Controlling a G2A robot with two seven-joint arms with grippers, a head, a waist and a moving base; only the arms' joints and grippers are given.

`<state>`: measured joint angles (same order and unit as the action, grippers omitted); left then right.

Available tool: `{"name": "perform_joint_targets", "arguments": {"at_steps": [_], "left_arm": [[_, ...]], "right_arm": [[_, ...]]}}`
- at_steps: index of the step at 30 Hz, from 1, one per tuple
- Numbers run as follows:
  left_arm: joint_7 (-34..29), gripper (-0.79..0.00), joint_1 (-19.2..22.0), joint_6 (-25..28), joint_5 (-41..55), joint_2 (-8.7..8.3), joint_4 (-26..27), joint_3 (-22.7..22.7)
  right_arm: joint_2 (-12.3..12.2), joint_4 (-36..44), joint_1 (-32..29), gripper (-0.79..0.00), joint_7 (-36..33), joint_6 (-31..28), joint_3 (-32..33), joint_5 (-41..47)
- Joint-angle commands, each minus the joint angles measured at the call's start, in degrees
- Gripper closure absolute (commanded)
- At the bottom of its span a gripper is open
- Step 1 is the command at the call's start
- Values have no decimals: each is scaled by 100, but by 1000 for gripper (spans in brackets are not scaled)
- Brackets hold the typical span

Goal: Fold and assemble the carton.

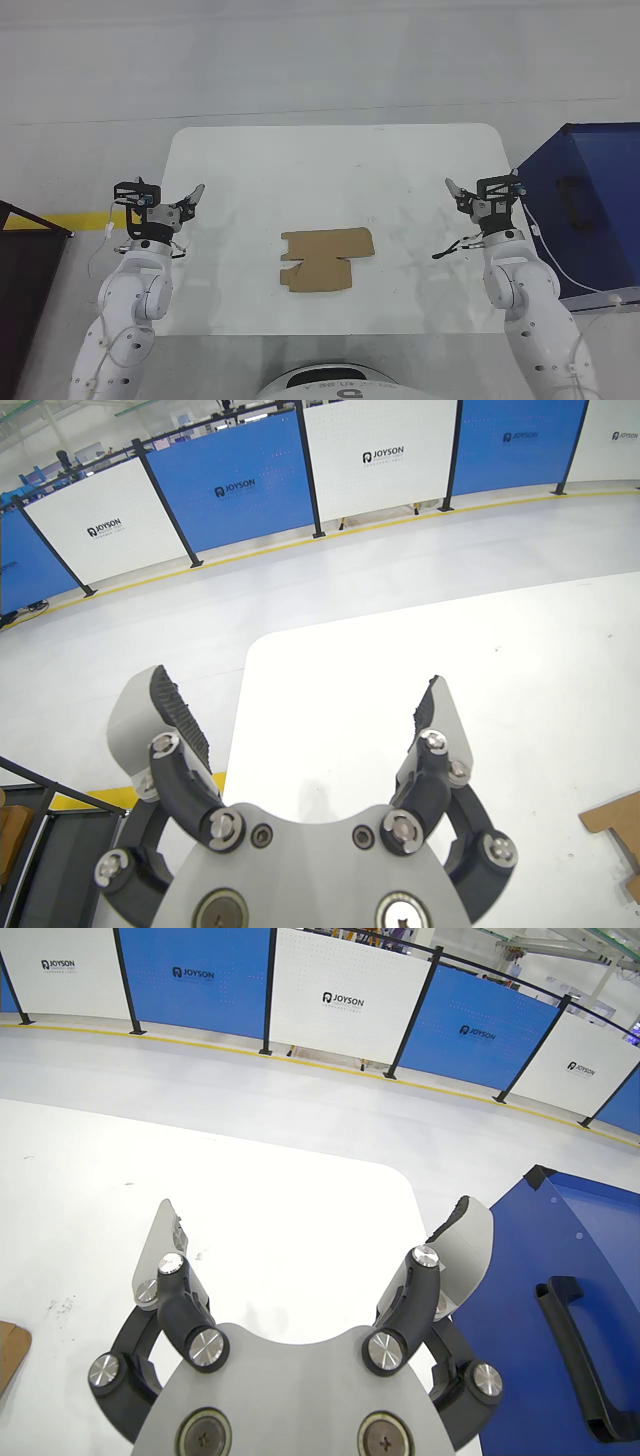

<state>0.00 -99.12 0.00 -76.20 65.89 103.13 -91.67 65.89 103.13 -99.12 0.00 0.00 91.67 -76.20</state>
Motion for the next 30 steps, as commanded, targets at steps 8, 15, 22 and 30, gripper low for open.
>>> {"name": "perform_joint_targets", "arguments": {"at_steps": [8,15,22,30], "left_arm": [[0,-785,0,0,0,0,0,0],[0,-785,0,0,0,0,0,0],[0,-785,0,0,0,0,0,0],[0,-785,0,0,0,0,0,0]], "right_arm": [[-45,459,-22,-785,264,-481,-467,-1568],[-60,335,115,-785,463,-1525,-1435,-2767],[-60,335,115,-785,463,-1525,-1435,-2767],[-197,549,206,-785,482,-3391,-1866,-3916]]}}
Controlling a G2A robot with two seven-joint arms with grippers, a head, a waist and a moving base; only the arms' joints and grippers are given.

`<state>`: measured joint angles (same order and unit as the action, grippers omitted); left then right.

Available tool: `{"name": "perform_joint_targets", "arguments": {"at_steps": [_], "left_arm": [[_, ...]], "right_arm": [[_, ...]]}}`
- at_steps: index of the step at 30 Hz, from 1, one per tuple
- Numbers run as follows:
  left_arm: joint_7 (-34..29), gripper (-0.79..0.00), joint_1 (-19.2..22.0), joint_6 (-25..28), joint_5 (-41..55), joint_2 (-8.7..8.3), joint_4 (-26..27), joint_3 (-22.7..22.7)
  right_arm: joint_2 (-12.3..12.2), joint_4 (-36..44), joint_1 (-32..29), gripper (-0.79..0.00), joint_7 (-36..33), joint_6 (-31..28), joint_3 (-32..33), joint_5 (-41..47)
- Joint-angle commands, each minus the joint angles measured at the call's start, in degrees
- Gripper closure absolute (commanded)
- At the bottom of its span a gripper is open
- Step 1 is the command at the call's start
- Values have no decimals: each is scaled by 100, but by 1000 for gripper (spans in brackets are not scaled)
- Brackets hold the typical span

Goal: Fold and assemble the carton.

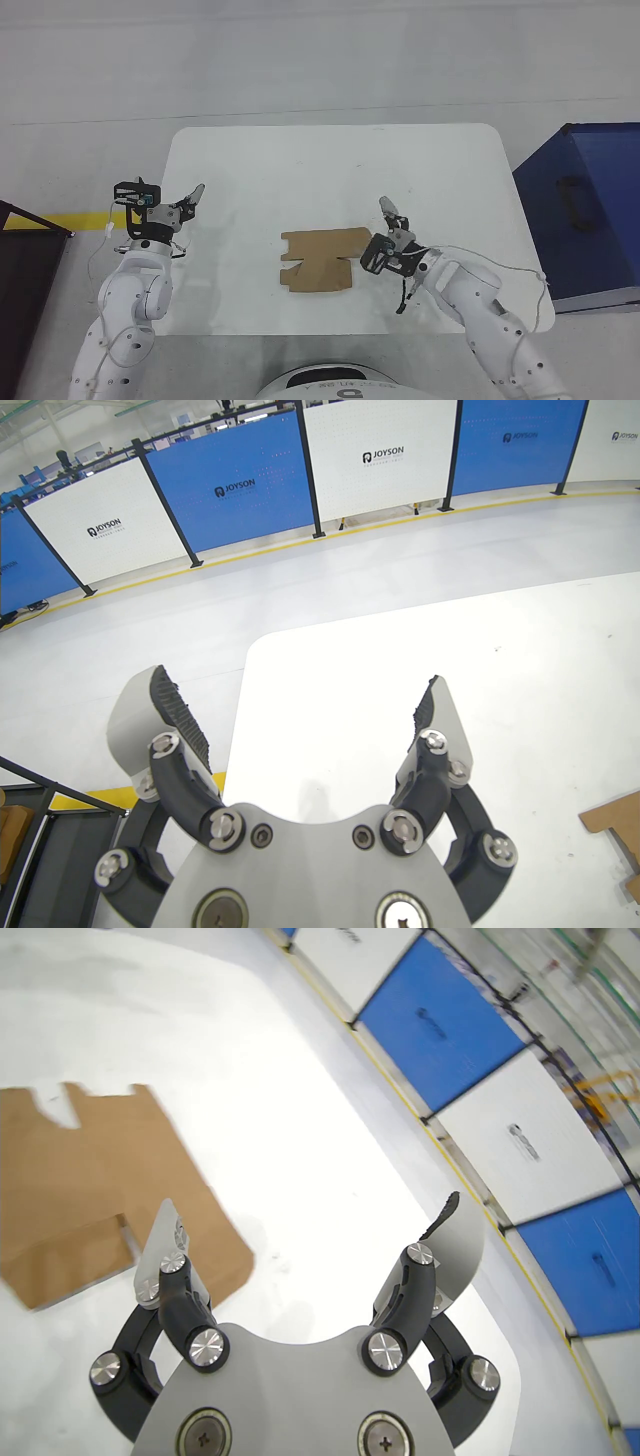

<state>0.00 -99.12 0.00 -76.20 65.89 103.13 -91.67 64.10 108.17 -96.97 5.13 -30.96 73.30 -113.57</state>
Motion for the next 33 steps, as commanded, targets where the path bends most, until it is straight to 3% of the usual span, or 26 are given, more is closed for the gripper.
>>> {"name": "perform_joint_targets", "arguments": {"at_steps": [1,4,5,7,10,14,26,30,33], "left_arm": [[0,-785,0,0,0,0,0,0],[0,-785,0,0,0,0,0,0],[0,-785,0,0,0,0,0,0],[0,-785,0,0,0,0,0,0],[0,-785,0,0,0,0,0,0],[0,-785,0,0,0,0,0,0],[0,-785,0,0,0,0,0,0],[0,-785,0,0,0,0,0,0],[0,-785,0,0,0,0,0,0]], "right_arm": [[-37,90,-7,-785,-97,-480,-64,-360],[-75,169,39,-785,-417,-891,-256,-905],[-79,162,67,-720,-539,-933,-303,-1018],[-81,159,140,-449,-747,-1067,-424,-1176],[-84,136,214,-329,-964,-1190,-512,-1308],[-76,64,314,-268,-1197,-1234,-602,-1343],[-81,-63,530,-252,-1462,-1321,-763,-1391],[-104,-39,560,-323,-1458,-1178,-916,-1827],[-125,-42,564,-326,-1326,-1046,-1070,-2183]]}}
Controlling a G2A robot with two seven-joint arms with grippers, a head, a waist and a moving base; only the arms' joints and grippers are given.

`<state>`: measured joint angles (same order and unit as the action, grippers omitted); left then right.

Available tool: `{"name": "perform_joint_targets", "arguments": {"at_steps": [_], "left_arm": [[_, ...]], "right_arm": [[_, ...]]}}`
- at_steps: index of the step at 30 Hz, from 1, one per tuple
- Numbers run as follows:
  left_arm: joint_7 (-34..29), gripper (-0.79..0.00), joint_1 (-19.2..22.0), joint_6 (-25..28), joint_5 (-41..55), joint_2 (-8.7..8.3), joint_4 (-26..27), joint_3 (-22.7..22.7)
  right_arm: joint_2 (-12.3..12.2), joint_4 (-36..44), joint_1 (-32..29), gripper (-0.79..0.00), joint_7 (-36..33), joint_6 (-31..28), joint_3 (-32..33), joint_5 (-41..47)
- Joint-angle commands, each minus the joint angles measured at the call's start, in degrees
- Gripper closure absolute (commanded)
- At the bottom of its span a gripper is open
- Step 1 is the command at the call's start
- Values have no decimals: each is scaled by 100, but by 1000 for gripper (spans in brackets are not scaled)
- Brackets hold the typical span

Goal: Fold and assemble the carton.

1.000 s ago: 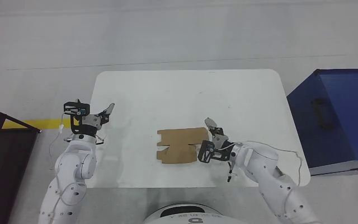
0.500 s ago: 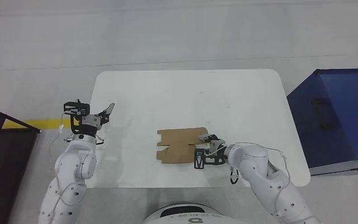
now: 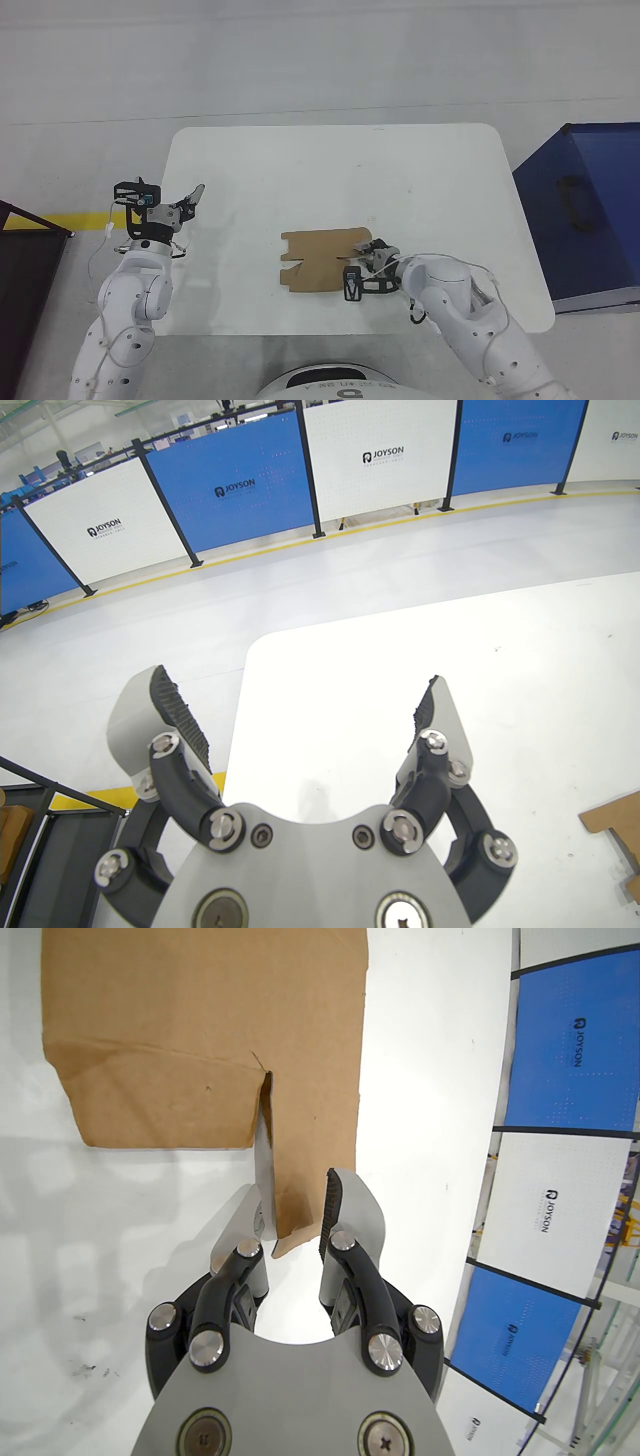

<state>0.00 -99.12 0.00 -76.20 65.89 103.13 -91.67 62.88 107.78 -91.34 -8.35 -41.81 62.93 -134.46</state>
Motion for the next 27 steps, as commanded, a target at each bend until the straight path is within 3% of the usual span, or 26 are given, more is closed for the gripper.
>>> {"name": "perform_joint_targets", "arguments": {"at_steps": [1,5,6,12,17,21,27], "left_arm": [[0,-785,0,0,0,0,0,0],[0,-785,0,0,0,0,0,0],[0,-785,0,0,0,0,0,0],[0,-785,0,0,0,0,0,0],[0,-785,0,0,0,0,0,0],[0,-785,0,0,0,0,0,0],[0,-785,0,0,0,0,0,0]], "right_arm": [[-8,-12,4,-326,9,112,-72,-212],[2,-96,79,-256,-1,261,-211,-377],[8,-121,113,-194,-13,290,-238,-392],[85,-479,442,-18,-306,469,-466,-485],[155,-512,635,0,-400,735,-577,-333],[133,8,372,0,-852,1631,-457,-920],[14,789,-319,0,-1445,3573,-329,-3330]]}}
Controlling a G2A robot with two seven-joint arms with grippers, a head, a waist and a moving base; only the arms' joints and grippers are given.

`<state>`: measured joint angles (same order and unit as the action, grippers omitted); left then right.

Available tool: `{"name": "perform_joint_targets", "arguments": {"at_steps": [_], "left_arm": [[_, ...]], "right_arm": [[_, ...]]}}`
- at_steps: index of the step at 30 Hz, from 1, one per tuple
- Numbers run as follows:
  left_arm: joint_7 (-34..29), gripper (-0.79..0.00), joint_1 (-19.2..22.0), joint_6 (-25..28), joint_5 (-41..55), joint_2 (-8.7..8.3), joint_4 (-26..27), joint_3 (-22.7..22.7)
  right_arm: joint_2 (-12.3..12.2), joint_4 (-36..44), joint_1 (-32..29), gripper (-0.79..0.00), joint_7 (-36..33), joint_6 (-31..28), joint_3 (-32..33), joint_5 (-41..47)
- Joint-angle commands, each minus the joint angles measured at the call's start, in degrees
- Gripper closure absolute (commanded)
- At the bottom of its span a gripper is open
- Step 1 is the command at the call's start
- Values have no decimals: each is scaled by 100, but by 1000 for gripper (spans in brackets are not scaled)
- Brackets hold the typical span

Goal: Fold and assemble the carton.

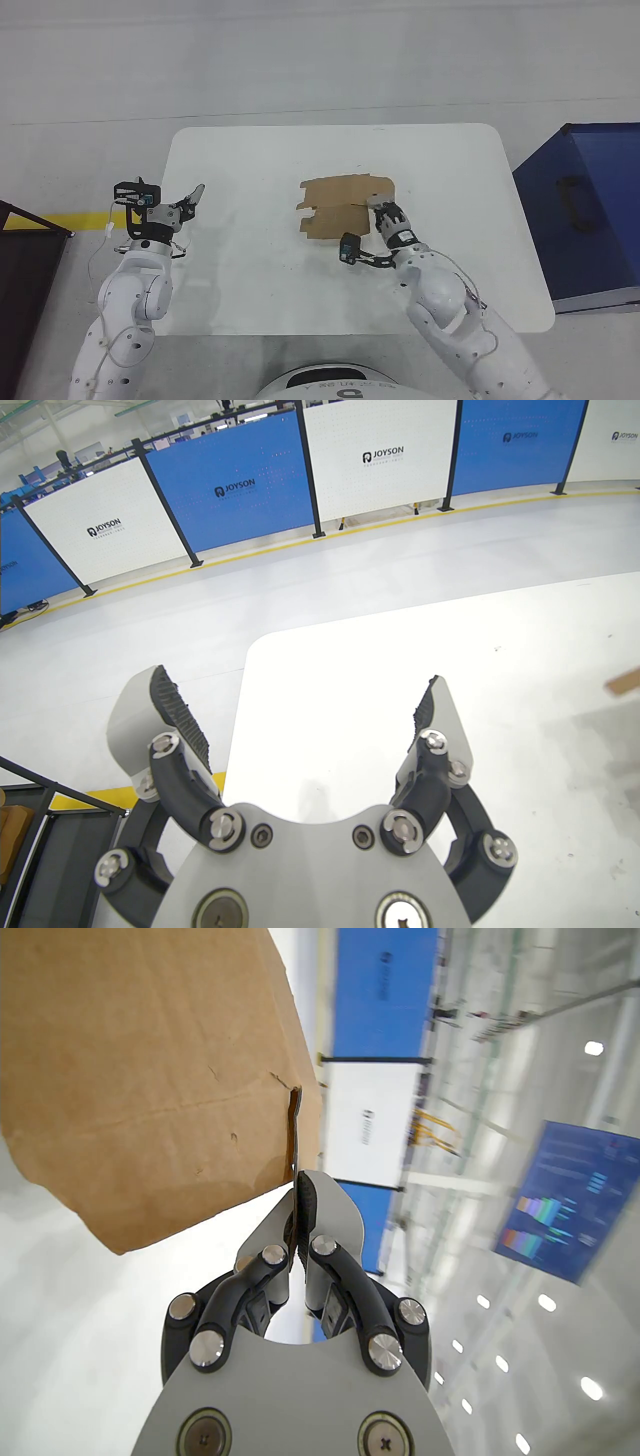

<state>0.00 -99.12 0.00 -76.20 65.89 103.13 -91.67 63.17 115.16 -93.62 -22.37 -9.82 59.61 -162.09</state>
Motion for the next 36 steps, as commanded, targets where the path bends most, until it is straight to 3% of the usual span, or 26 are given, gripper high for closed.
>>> {"name": "perform_joint_targets", "arguments": {"at_steps": [1,4,10,16,22,25,30,33,36], "left_arm": [[0,-785,0,0,0,0,0,0],[0,-785,0,0,0,0,0,0],[0,-785,0,0,0,0,0,0],[0,-785,0,0,0,0,0,0],[0,-785,0,0,0,0,0,0],[0,-785,0,0,0,0,0,0],[0,-785,0,0,0,0,0,0],[0,-785,0,0,0,0,0,0],[0,-785,0,0,0,0,0,0]], "right_arm": [[-33,141,-187,0,-150,674,35,-1009],[-128,317,-271,0,-322,1294,196,-1392],[-610,683,-172,0,-144,2266,634,-1392],[-993,985,-323,0,-19,2765,883,-1392],[-1017,1223,-601,0,-386,3315,296,-1314],[-944,1344,-558,0,82,3658,-27,325],[-951,1168,-167,0,1786,3199,453,4142],[-953,768,60,0,2702,2261,906,6382],[-959,101,343,0,3527,703,1304,8455]]}}
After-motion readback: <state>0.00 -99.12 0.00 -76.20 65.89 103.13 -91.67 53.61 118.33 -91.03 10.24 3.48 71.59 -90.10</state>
